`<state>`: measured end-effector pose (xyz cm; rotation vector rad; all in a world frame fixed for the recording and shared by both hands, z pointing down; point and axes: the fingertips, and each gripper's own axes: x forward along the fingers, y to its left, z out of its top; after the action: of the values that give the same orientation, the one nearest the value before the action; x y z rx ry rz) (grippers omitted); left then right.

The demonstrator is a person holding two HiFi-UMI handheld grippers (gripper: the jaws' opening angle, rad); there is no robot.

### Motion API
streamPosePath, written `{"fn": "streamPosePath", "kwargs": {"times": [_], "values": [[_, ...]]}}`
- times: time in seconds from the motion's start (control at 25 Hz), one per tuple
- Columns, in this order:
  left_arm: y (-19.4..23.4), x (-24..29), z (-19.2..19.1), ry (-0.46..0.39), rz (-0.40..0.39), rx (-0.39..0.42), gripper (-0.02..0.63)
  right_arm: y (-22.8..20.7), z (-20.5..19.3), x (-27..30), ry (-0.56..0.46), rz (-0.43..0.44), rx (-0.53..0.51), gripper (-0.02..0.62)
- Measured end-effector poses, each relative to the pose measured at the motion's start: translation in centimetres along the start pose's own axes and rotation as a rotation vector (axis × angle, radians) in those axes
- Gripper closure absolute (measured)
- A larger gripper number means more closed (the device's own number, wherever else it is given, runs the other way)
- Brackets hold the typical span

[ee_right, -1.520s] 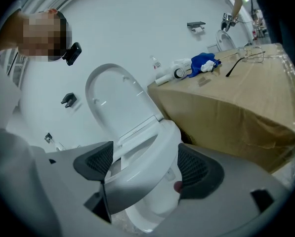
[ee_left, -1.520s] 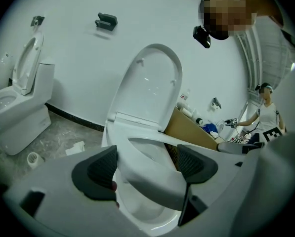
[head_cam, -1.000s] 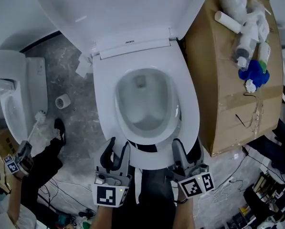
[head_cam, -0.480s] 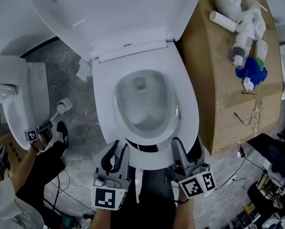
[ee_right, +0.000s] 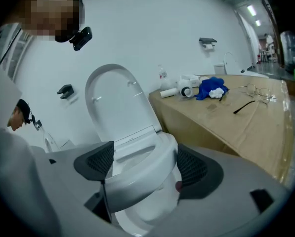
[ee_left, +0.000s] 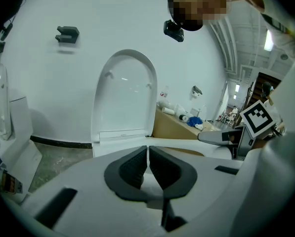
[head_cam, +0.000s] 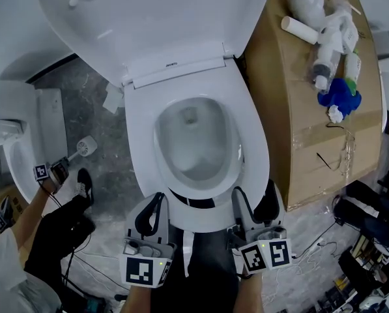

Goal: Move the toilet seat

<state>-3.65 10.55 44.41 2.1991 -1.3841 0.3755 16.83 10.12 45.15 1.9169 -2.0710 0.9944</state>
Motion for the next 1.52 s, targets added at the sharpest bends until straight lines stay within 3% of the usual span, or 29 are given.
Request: {"fn": "streamPosePath", "kwargs": {"times": [0.08, 0.36, 0.56, 1.24, 1.52], "values": [[0.0, 0.0, 0.5, -0.013, -0.004, 0.008, 0.581, 0.5, 0.8, -0.1, -0.023, 0.002, -0.063, 0.189], [0.2, -0.2, 2.4, -0.05, -0.012, 0.022, 0.581, 3.2, 3.8, -0.5, -0.11, 0.02, -0.32, 0.296], [0.4, -0.2, 3.7, -0.07, -0.013, 0.03, 0.581, 4.3, 5.1, -1.1, -0.141, 0.071, -0.327, 0.419], [1.4, 0.0, 8.0, -0.145, 0.013, 0.044, 0.588, 7.0, 9.4, -1.1, -0.217, 0.176, -0.384, 0.545], [1.9, 0.2, 10.3, -0.167, 0.021, 0.038, 0.594, 8.1, 11.6, -0.5, -0.23, 0.213, -0.4, 0.569]]}}
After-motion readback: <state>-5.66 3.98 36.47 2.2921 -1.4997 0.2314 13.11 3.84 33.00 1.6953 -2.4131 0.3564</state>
